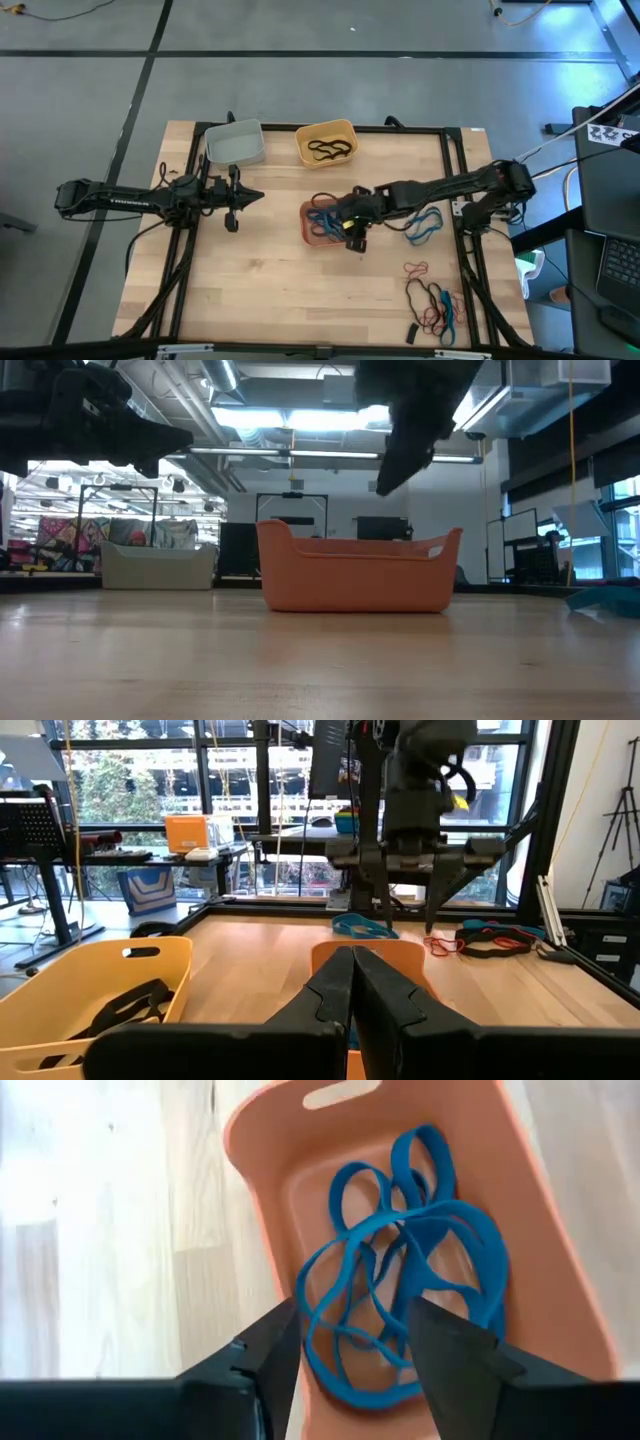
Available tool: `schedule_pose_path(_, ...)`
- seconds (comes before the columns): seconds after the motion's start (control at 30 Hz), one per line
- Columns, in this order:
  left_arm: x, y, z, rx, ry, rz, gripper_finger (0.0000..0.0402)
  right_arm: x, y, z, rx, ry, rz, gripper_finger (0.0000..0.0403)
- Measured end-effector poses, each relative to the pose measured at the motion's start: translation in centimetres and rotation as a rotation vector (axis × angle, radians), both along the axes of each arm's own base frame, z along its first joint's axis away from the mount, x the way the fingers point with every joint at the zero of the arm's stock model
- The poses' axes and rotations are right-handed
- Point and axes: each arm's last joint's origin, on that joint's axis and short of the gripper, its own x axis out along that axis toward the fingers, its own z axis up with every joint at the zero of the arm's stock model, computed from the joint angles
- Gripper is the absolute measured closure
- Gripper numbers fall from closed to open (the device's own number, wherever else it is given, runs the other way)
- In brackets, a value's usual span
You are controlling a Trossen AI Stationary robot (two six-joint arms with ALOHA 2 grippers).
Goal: Sort rubber bands into baskets
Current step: Put the blue rubber band into the orange bin
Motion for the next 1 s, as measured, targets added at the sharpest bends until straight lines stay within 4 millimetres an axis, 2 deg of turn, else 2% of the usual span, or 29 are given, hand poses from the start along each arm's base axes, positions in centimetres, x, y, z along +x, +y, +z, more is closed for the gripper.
schedule_pose_path(0.2, 0.0, 0.0, 0.0, -0.002, 0.0, 0.0, 0.0396, -2.1, -0.3, 1.5, -0.016, 0.052, -0.03, 0.0225)
schedule_pose_path(0.4, 0.0, 0.0, 0.0, -0.001, 0.0, 0.0, 0.0396, -4.6, -0.8, 0.6, -0.031, 0.091, -0.096, 0.0226)
schedule_pose_path(0.63, 0.0, 0.0, 0.0, -0.001, 0.0, 0.0, 0.0396, -8.5, -1.4, -0.5, -0.004, 0.086, -0.234, 0.0226)
schedule_pose_path(0.8, 0.0, 0.0, 0.0, -0.001, 0.001, 0.0, 0.0396, -11.5, -1.8, -2.1, 0.016, 0.105, -0.329, 0.0226)
schedule_pose_path(1.0, 0.0, 0.0, 0.0, -0.001, 0.001, 0.0, 0.0396, -14.1, -2.1, -5.3, 0.068, 0.201, -0.432, 0.0226)
